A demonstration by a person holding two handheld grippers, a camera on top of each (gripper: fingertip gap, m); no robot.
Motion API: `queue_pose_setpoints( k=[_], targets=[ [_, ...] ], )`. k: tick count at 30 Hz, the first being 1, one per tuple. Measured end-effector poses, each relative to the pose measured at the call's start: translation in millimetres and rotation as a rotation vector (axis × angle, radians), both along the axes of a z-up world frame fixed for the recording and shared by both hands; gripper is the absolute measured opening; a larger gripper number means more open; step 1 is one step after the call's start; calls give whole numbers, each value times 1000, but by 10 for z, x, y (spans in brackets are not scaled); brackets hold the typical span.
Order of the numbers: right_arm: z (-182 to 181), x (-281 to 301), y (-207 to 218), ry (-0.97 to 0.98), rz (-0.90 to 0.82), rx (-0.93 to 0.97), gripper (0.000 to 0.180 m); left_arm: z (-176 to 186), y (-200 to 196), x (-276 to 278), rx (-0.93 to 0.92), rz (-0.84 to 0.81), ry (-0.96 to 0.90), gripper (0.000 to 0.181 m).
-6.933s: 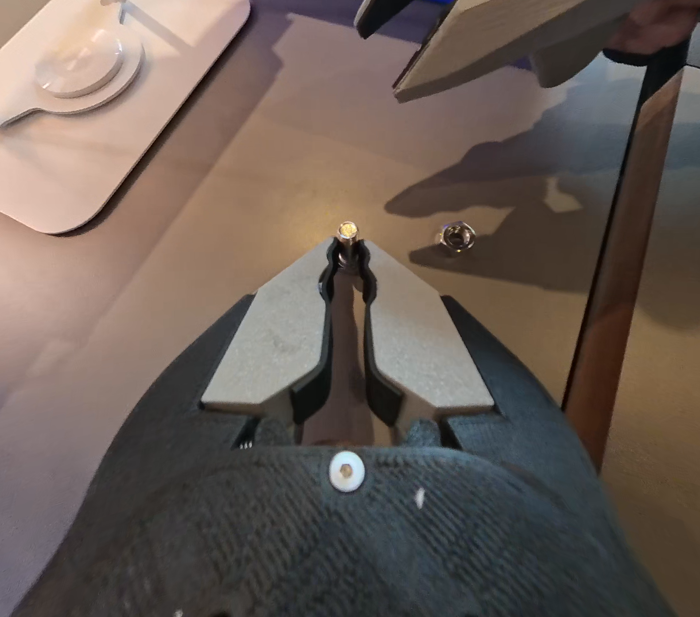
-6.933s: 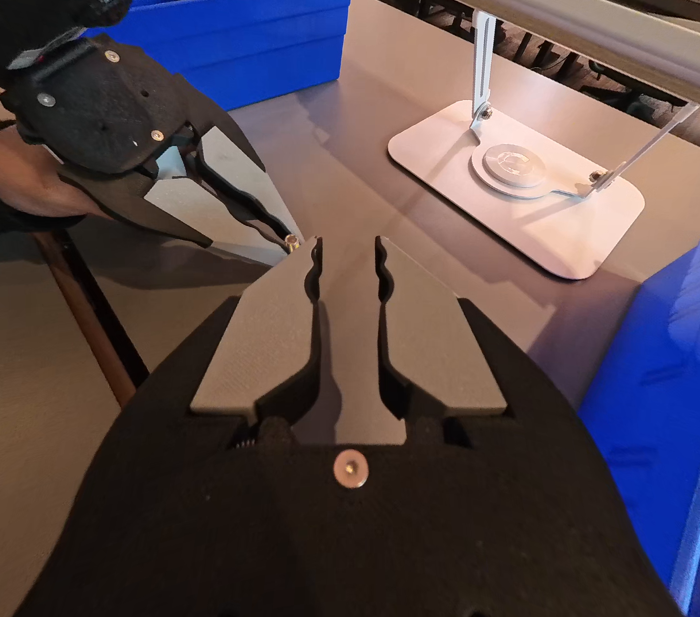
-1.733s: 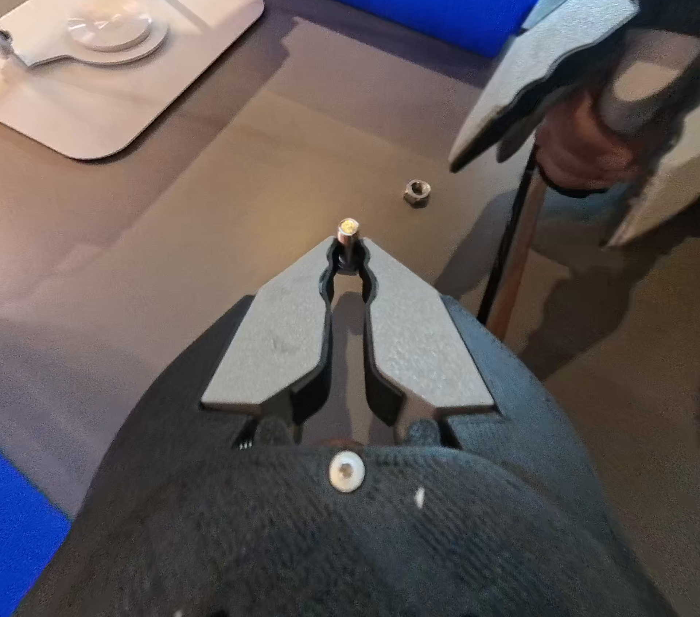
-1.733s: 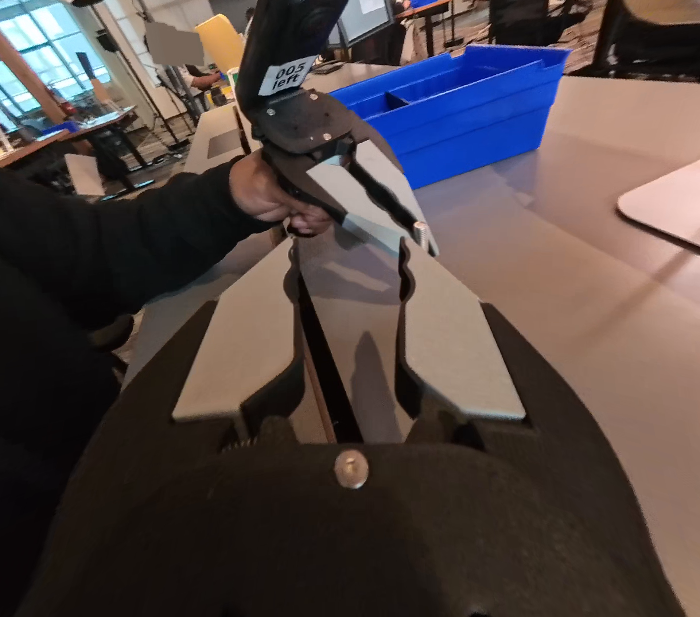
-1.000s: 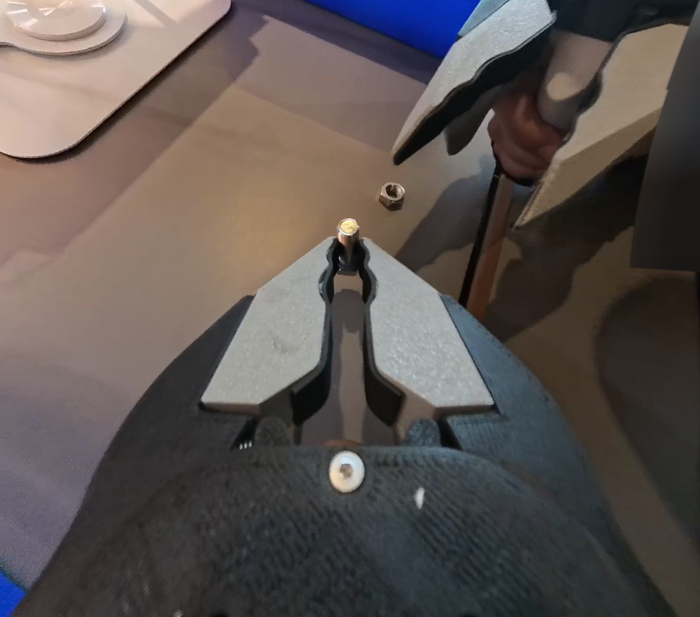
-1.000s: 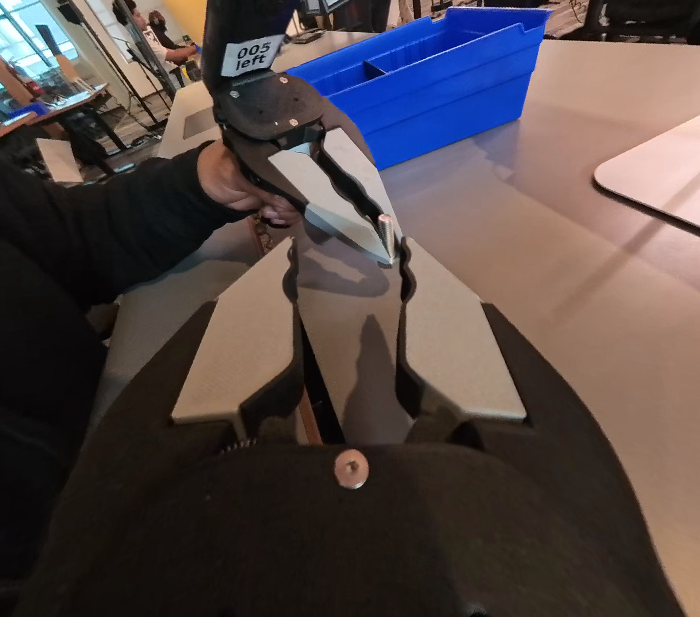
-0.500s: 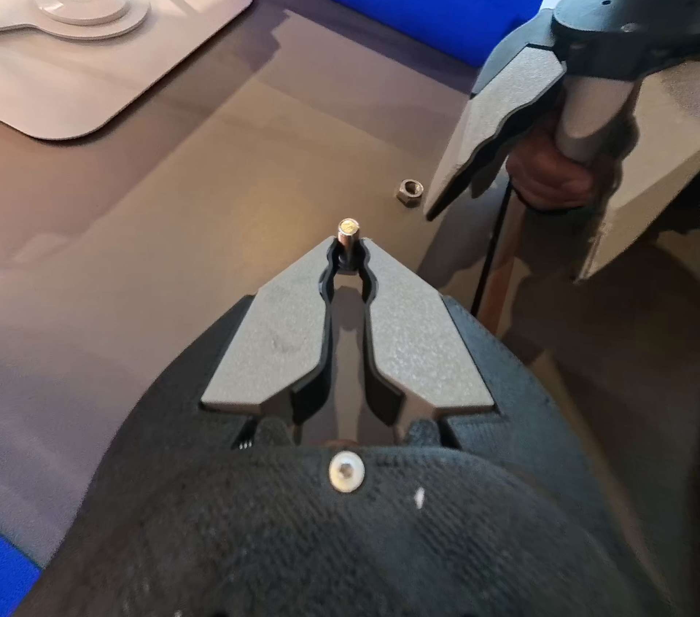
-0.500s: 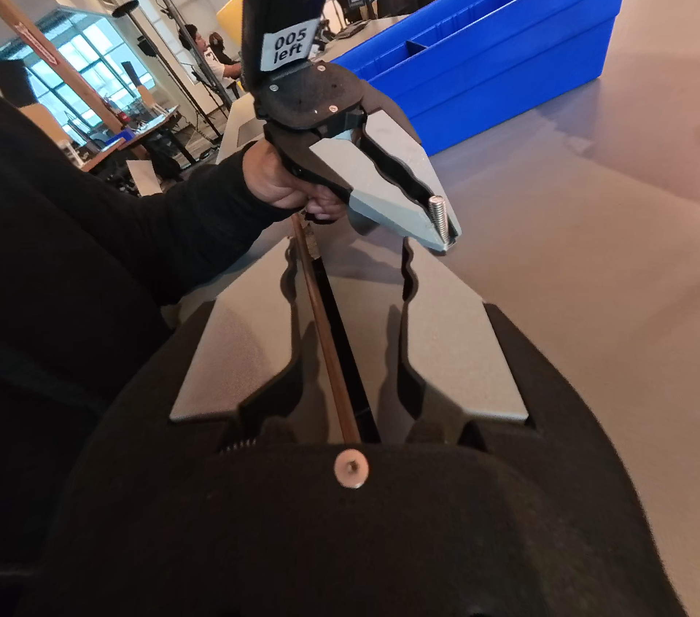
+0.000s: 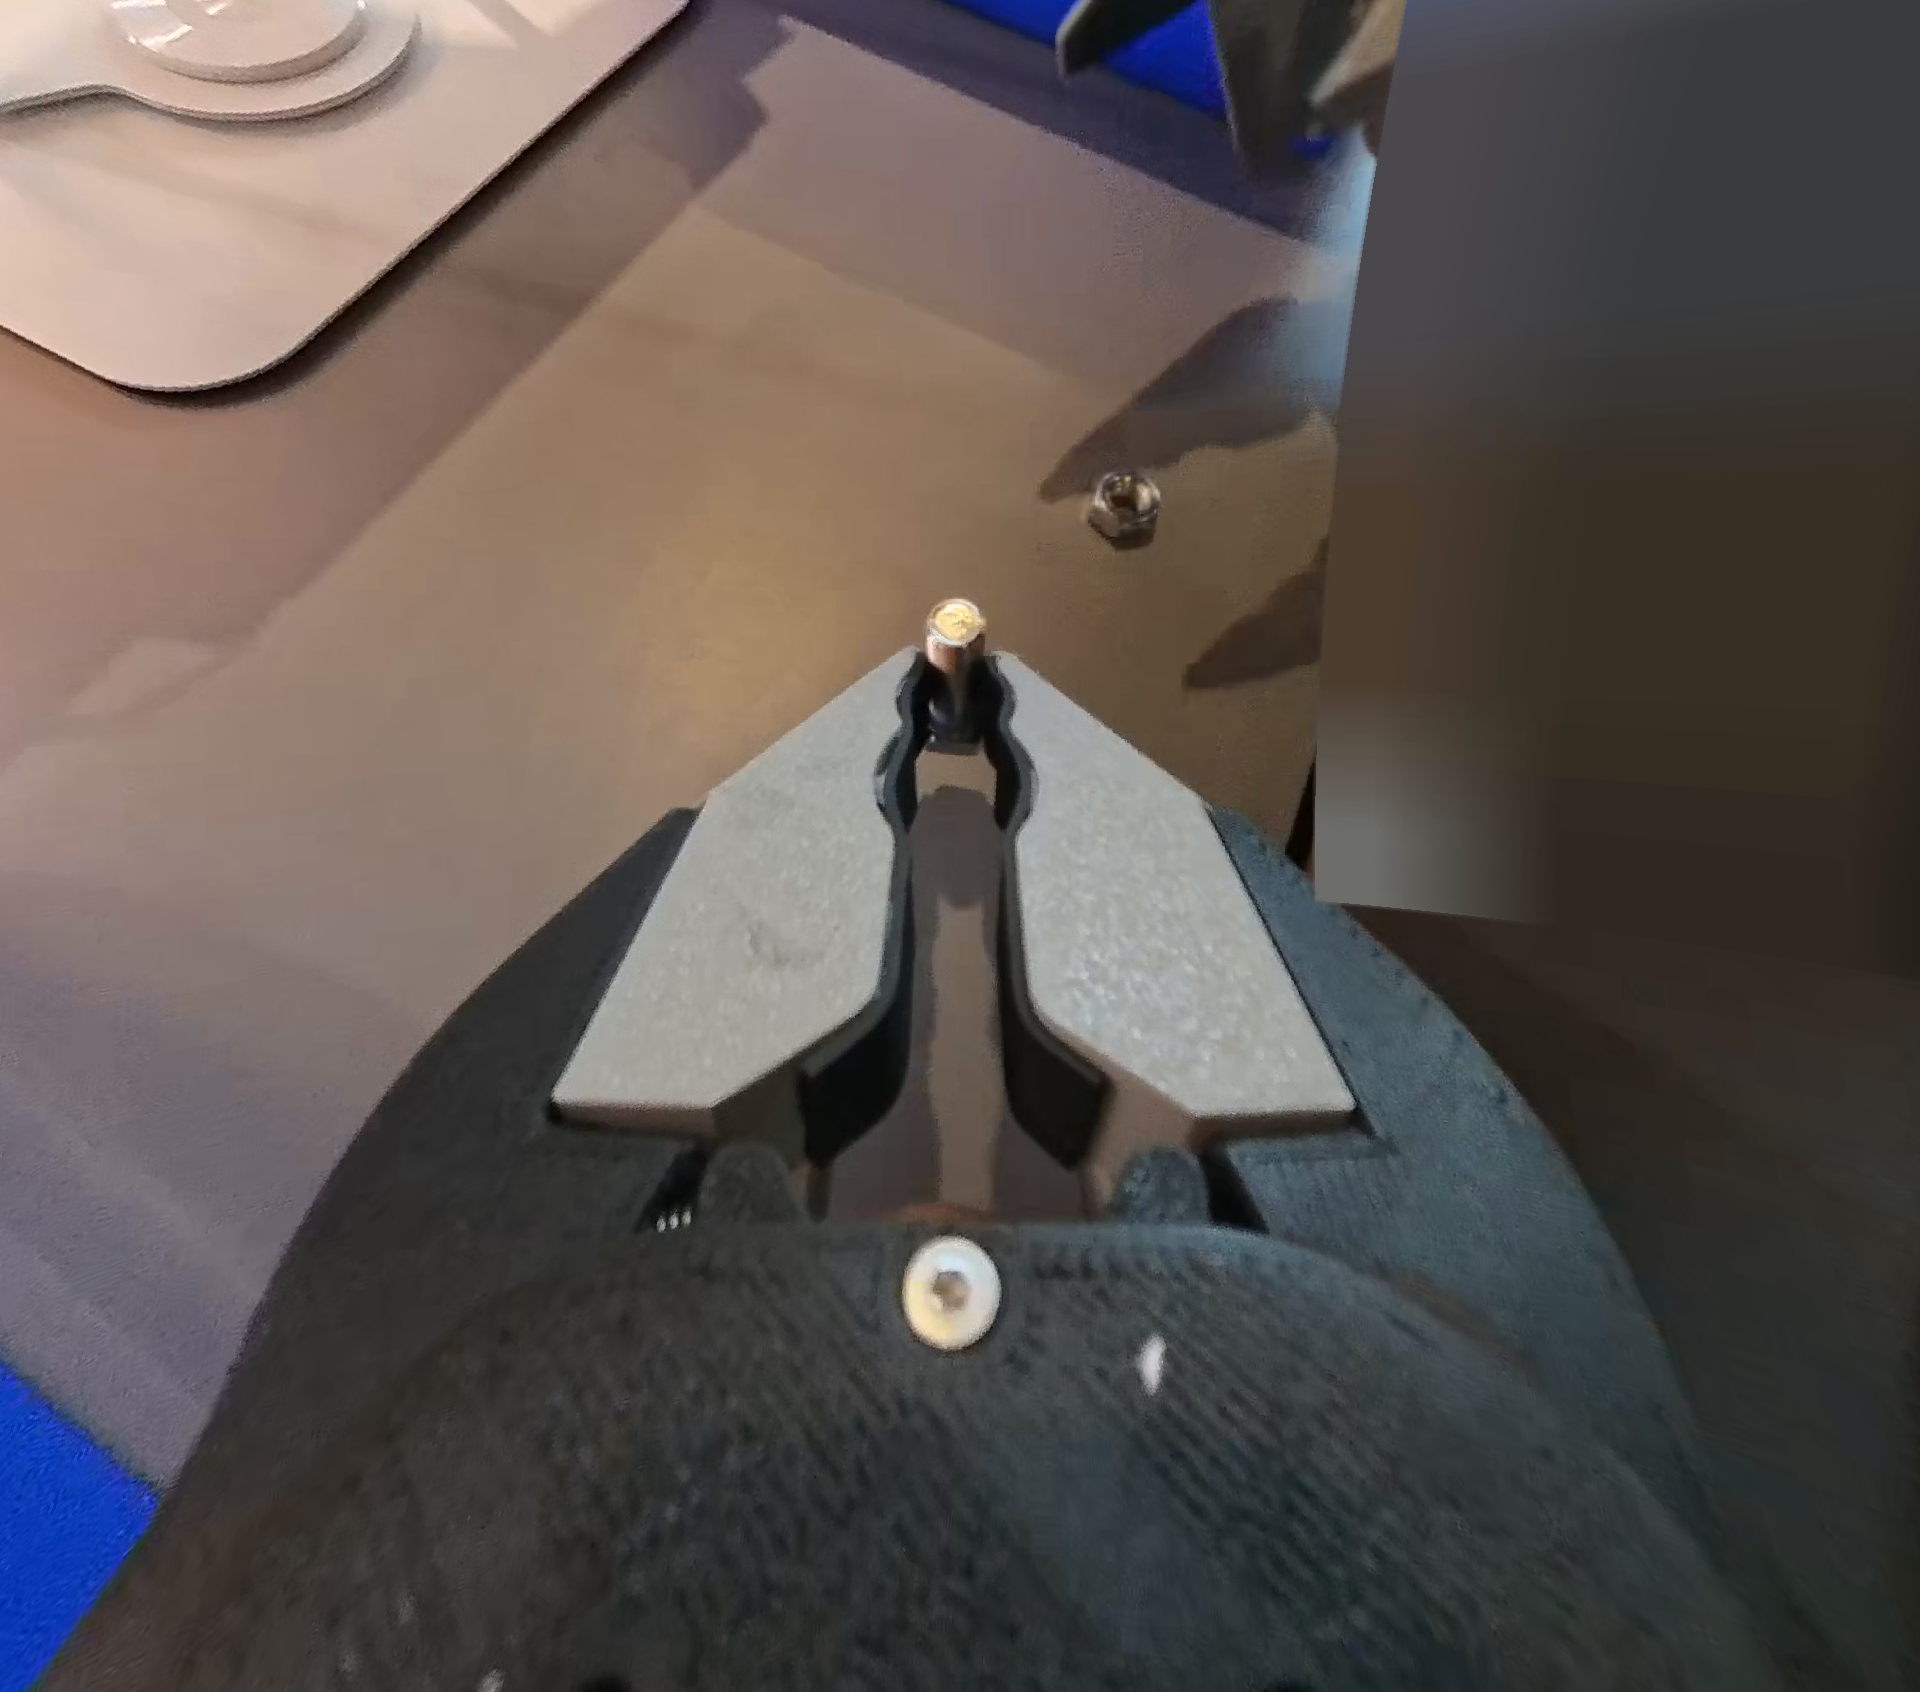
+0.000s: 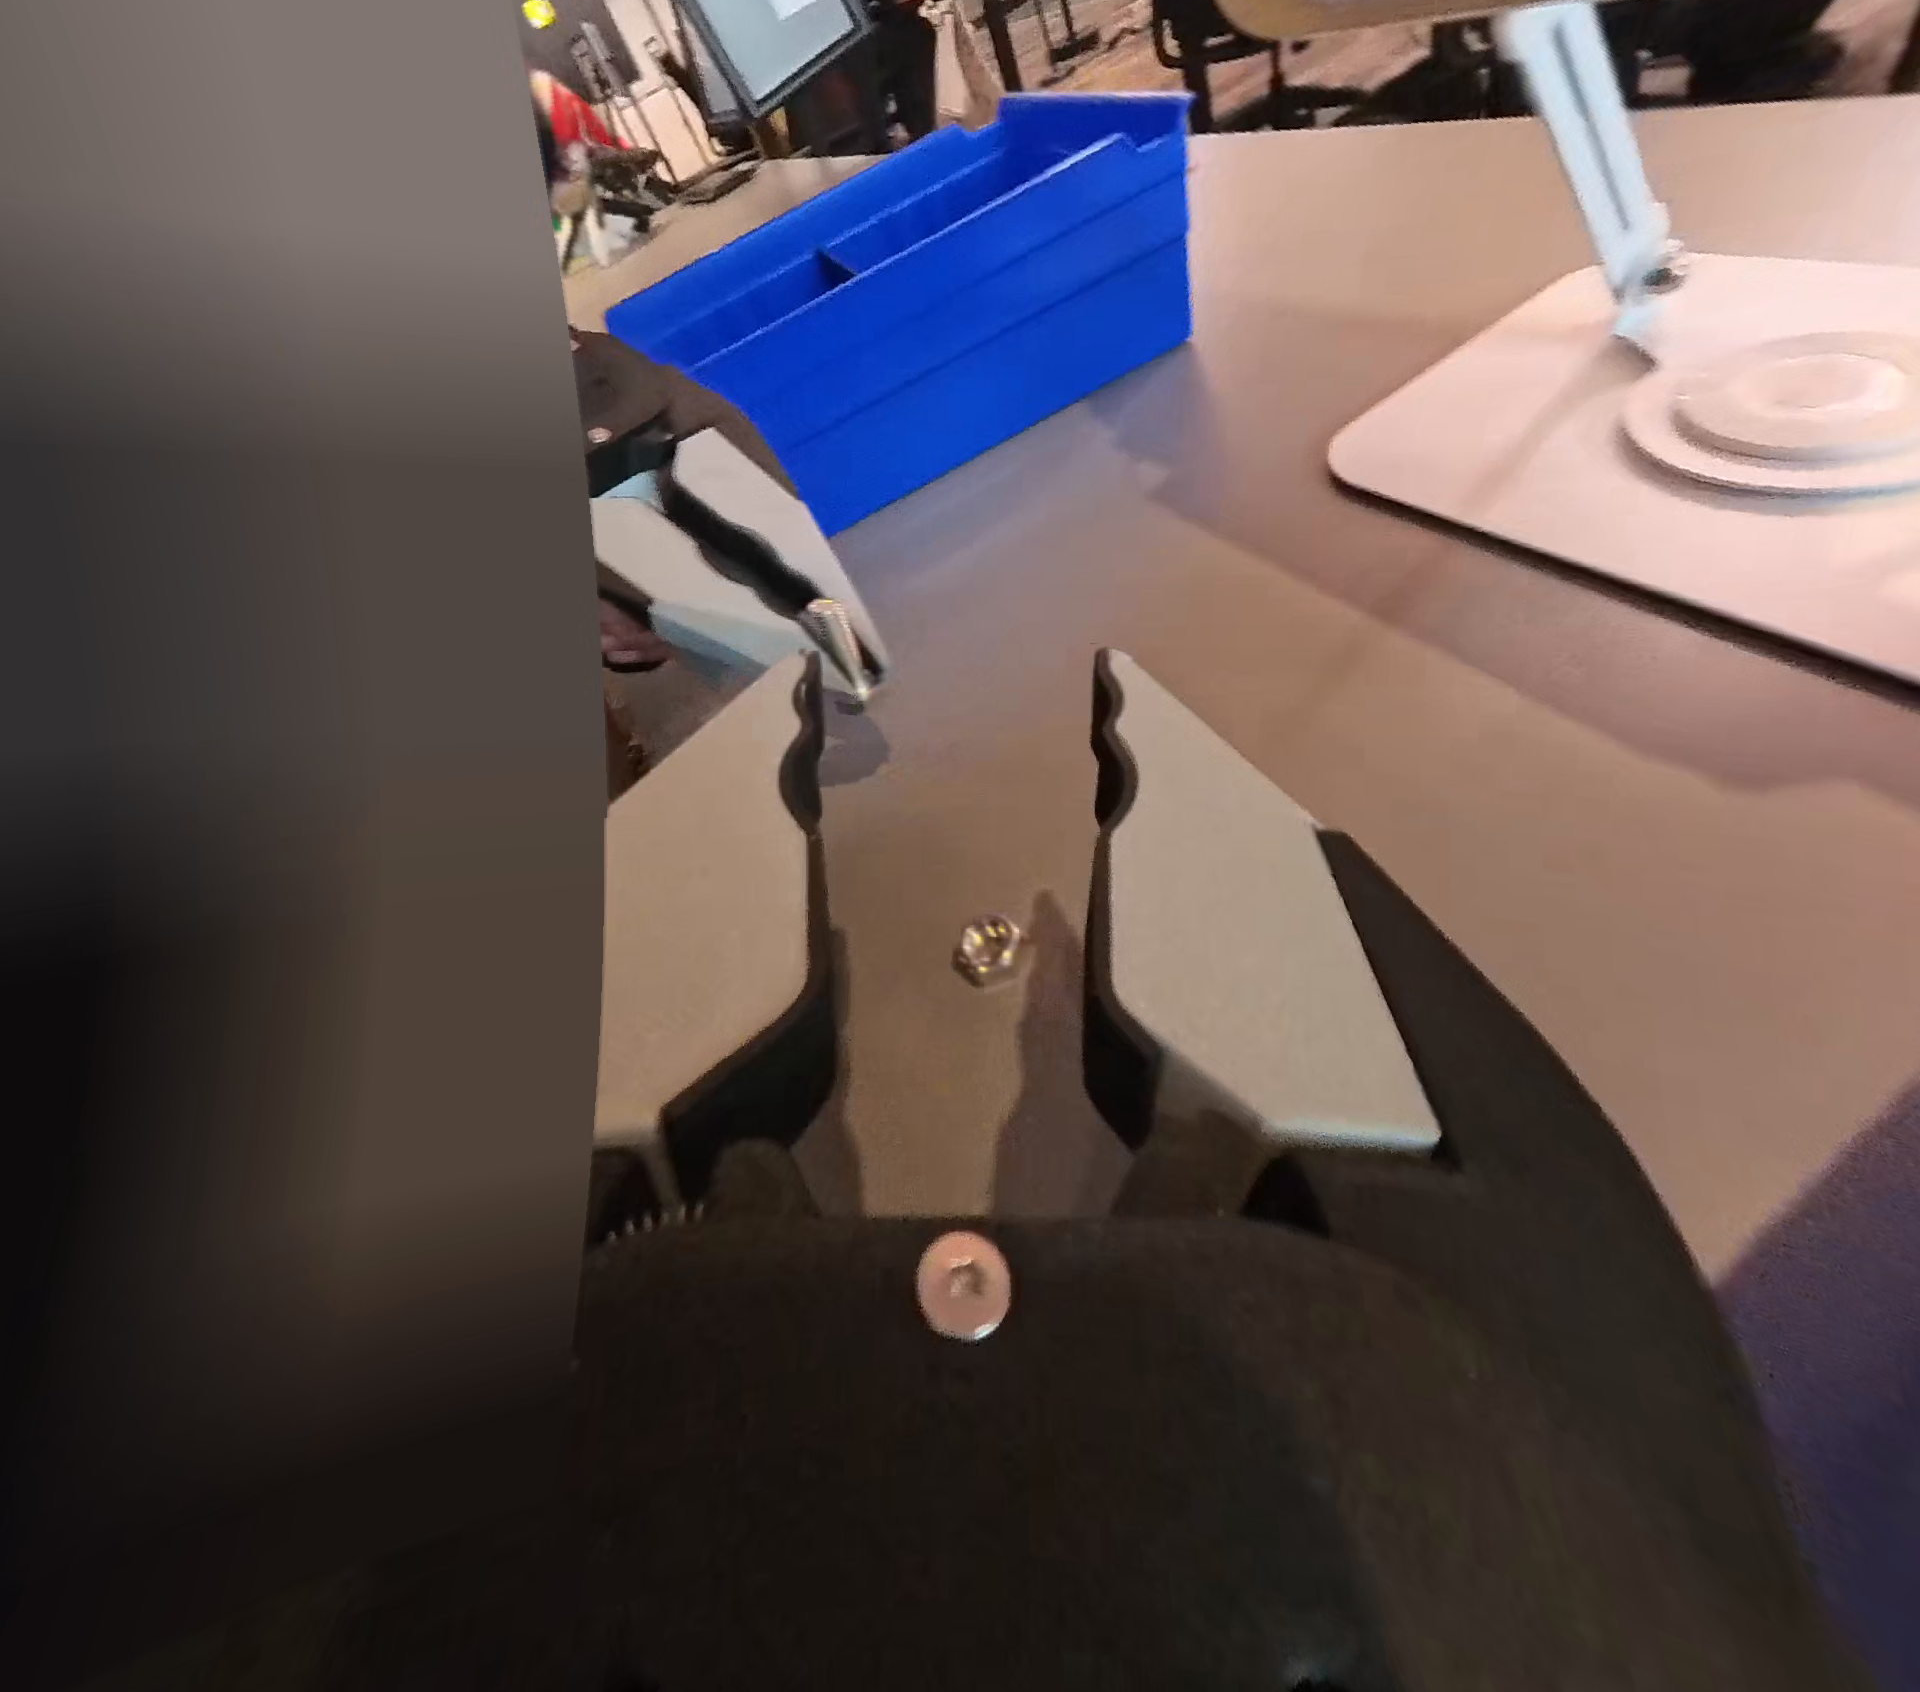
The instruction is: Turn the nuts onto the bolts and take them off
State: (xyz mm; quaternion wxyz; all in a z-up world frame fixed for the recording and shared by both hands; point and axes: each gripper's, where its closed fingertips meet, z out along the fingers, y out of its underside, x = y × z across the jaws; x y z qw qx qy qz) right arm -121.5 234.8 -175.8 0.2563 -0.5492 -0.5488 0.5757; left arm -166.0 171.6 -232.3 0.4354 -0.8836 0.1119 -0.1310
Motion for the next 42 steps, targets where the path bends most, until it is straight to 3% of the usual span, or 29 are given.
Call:
queue_pose_setpoints(
  k=[1,24,29,33,37,42],
  targets=[
    [-25,4,32,-15,-7,6,49,-9,-8,-2,-3,-2,9,7],
    [-928,125,-222,-398,125,414,30,-171,-93,224,-51,-147,-45,7],
    [-935,76,-240,-393,121,457,15,-186,-97,255,-55,-161,-37,7],
    [-909,66,-241,-379,117,460,15,-173,-86,279,-50,-160,-42,7],
    [-695,26,-311,-301,143,381,15,-234,-81,325,-61,-176,-2,7],
    [-444,-21,-517,-243,240,417,15,-251,-63,346,-52,-182,26,7]
  ],
)
